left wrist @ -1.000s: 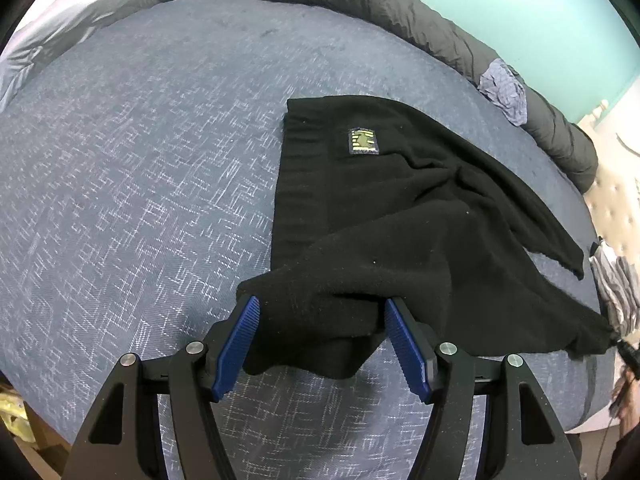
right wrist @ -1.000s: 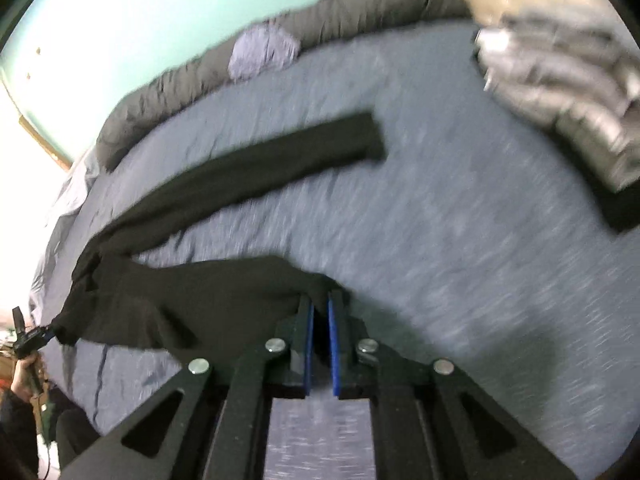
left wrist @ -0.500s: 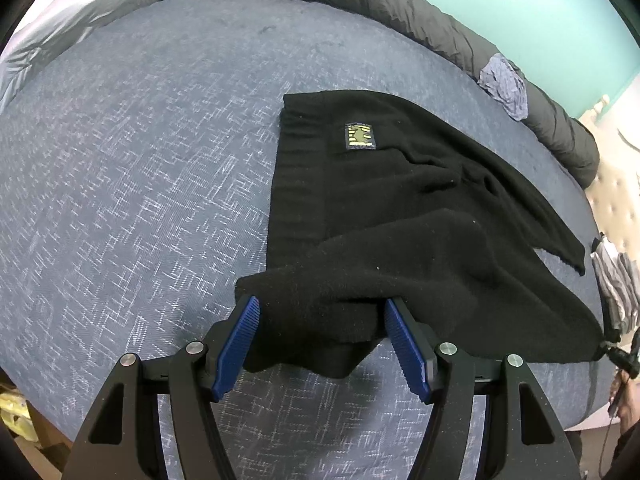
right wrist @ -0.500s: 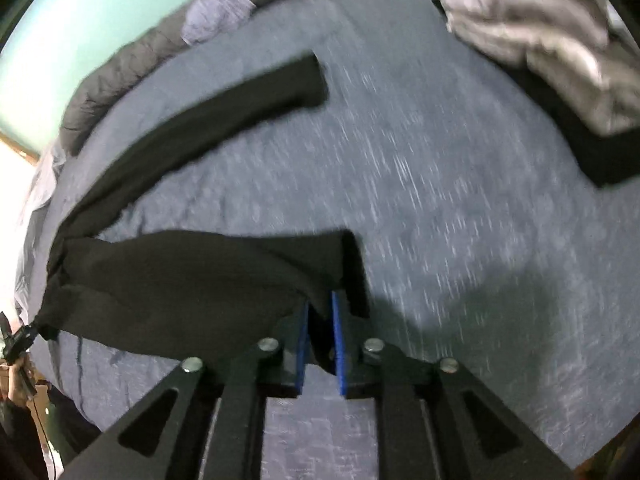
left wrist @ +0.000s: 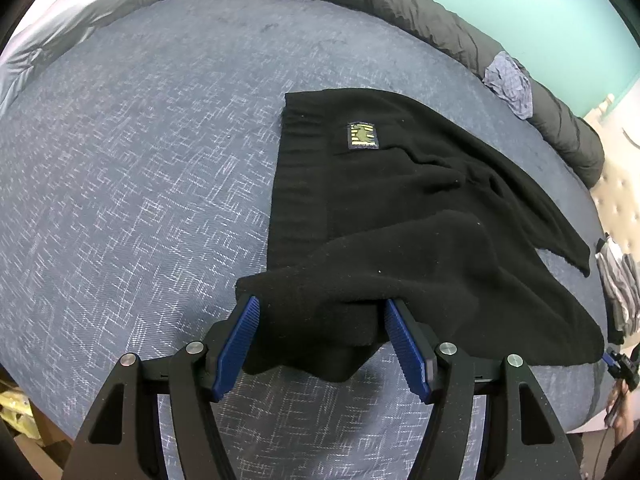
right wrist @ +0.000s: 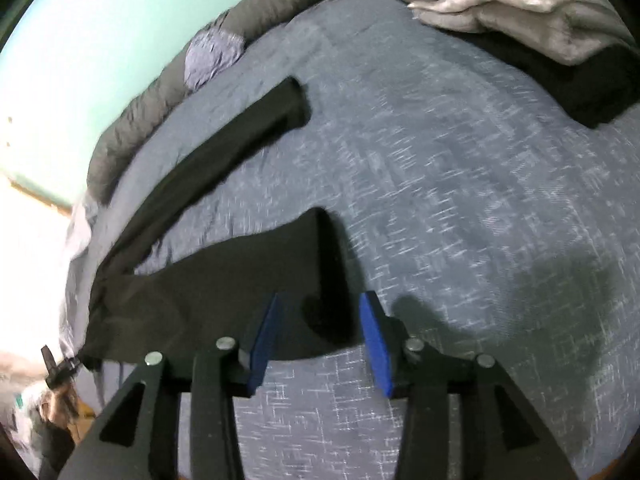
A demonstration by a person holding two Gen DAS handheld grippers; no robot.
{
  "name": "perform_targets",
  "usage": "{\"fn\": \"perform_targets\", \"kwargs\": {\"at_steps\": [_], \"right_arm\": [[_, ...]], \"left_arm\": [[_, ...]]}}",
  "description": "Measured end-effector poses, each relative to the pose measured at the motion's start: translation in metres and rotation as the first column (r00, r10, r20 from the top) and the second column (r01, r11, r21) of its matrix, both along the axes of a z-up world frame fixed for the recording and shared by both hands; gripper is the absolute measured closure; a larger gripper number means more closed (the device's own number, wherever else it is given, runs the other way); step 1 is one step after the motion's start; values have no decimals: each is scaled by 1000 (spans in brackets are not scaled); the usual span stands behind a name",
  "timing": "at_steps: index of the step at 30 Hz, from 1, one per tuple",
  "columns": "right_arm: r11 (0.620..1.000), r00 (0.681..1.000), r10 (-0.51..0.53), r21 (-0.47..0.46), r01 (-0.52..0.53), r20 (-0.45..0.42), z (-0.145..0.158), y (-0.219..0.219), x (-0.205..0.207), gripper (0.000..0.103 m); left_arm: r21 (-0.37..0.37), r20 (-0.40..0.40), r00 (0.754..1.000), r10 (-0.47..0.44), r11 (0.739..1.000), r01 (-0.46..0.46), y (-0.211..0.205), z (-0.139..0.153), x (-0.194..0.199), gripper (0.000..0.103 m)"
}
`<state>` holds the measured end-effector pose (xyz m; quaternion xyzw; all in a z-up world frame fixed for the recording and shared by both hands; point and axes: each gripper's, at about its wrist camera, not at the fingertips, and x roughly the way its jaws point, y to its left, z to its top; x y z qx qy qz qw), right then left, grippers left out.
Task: Fold clothes
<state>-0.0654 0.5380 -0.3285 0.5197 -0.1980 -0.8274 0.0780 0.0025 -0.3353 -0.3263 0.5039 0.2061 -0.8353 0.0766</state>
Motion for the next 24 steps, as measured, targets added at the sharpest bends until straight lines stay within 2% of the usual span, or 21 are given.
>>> {"fn": "perform_targets", "kwargs": {"at_steps": [3,5,8,12,15,20,24], "right_arm": [[1000,1000,21,4,-20,-10,-2,-7,-3,65],[999,999,35,8,-35,-15,-4,-12,-5,89],[997,997,69,30,-68,-20,-3,-21,-9,98],[996,997,57,79,-52,-60,9,-22,-13,99],[996,995,20,93,-10,-98,21,-16,-17,99],[991,994,-2,135,17,-110,29,-14,-23,100],[991,997,-21,132,31,-81,19,-15,-25,100]], "left_arm": [[-3,1,1000,-4,1000,4,-1,0,0,34],[-2,0,1000,-8,1000,8,-1,-1,0,34],[1,-6,1000,-15,1000,15,-2,-1,0,37],[-3,-2,999,-39,999,39,-1,-3,-1,66],[-7,-2,1000,-31,1000,31,-4,-3,1,75],[-2,-17,1000,-23,1000,23,-14,4,9,81],[71,1,999,-46,996,46,-17,3,18,78]]}}
